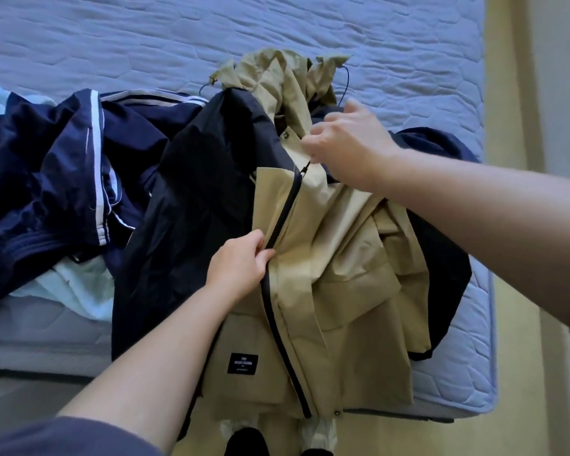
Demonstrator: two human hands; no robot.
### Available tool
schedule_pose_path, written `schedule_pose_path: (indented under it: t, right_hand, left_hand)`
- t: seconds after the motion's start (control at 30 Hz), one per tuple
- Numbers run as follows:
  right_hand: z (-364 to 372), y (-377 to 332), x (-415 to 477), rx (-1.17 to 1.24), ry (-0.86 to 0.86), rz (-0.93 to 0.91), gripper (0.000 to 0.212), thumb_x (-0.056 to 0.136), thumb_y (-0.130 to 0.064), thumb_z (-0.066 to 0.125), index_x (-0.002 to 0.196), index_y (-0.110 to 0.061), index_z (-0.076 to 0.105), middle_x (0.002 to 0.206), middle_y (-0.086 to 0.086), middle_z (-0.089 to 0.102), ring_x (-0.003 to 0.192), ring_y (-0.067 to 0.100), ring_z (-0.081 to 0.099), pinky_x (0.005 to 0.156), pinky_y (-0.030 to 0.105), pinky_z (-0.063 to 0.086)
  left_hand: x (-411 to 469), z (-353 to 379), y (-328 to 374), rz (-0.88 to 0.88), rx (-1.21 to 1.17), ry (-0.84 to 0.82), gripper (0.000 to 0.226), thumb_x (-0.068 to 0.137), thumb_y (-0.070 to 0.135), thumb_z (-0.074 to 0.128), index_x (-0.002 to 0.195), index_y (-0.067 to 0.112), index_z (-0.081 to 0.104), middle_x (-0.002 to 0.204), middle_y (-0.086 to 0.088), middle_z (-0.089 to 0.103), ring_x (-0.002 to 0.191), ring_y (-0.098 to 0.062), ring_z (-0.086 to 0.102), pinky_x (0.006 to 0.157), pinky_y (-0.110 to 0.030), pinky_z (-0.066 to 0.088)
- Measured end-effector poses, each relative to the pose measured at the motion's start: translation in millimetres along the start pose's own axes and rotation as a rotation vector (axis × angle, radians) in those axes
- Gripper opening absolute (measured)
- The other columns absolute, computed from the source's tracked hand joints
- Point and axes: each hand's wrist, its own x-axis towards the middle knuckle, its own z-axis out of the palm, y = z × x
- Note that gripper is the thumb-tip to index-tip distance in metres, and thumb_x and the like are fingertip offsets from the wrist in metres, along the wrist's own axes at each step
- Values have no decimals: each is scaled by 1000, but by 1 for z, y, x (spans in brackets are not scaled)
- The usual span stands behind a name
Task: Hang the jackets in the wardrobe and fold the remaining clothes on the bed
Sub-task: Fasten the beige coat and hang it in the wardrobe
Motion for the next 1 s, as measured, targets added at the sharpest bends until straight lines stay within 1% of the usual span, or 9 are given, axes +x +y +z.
schedule_pose_path:
  t: [0.1,0.2,0.33,0.43,0.57,0.67,0.77,0.9,1.0]
  right_hand:
    - [3,-11,-3,15,-17,-30,17,89,-5,44,84,-21,46,80,-5,42,78,22,46,73,33,19]
    - [5,-12,-1,-2,9,-20,15,96,-14,40,93,-16,55,82,-4,45,85,24,53,72,32,20]
    - [-3,2,2,58,19,5,9,95,-12,47,92,-16,54,85,-1,50,94,25,52,77,34,29]
    - [-4,10,-3,46,-1,8,7,94,-12,49,94,-15,56,89,0,54,97,26,48,77,34,28]
    - [1,-2,-13,171,-28,39,8,95,-16,48,90,-15,54,93,4,57,97,26,51,78,36,35]
    - [12,-8,-18,697,-103,326,23,96,-30,51,85,-11,58,87,2,60,88,22,55,74,35,43]
    - [28,-13,-5,1071,-185,694,38,95,-43,48,112,-11,60,98,0,57,91,17,52,79,29,42]
    - [47,-29,10,864,-487,759,33,89,-33,61,112,-11,55,103,8,55,93,23,54,72,27,39]
    - [50,-38,10,922,-505,905,35,94,-21,54,122,-1,54,111,14,58,97,28,57,70,30,47]
  left_hand:
    - [13,-10,8,-50,-12,-55,29,90,44,55,77,21,45,70,3,56,65,-20,56,52,-30,41]
    - [40,-22,42,-35,-159,58,29,87,53,56,89,24,50,79,8,57,71,-12,57,59,-30,46]
    - [53,-26,63,-2,-86,107,31,90,39,59,72,18,44,72,1,55,69,-21,55,57,-32,43]
    - [31,-18,49,20,-87,126,33,89,36,61,71,18,41,64,1,53,60,-20,51,53,-32,40]
    - [12,-3,32,65,-1,115,27,90,35,60,77,16,47,66,2,55,64,-22,55,58,-34,44]
    - [7,4,26,154,27,147,27,90,31,61,74,13,47,65,2,54,62,-22,53,57,-31,35]
    - [2,6,26,333,76,163,27,89,23,62,72,16,43,67,5,50,62,-18,49,61,-30,34]
    - [-6,9,27,546,193,184,21,85,15,66,71,15,50,66,1,52,59,-21,51,59,-35,41]
    - [-14,9,17,581,288,184,20,83,15,69,71,14,53,65,1,53,57,-22,51,57,-33,41]
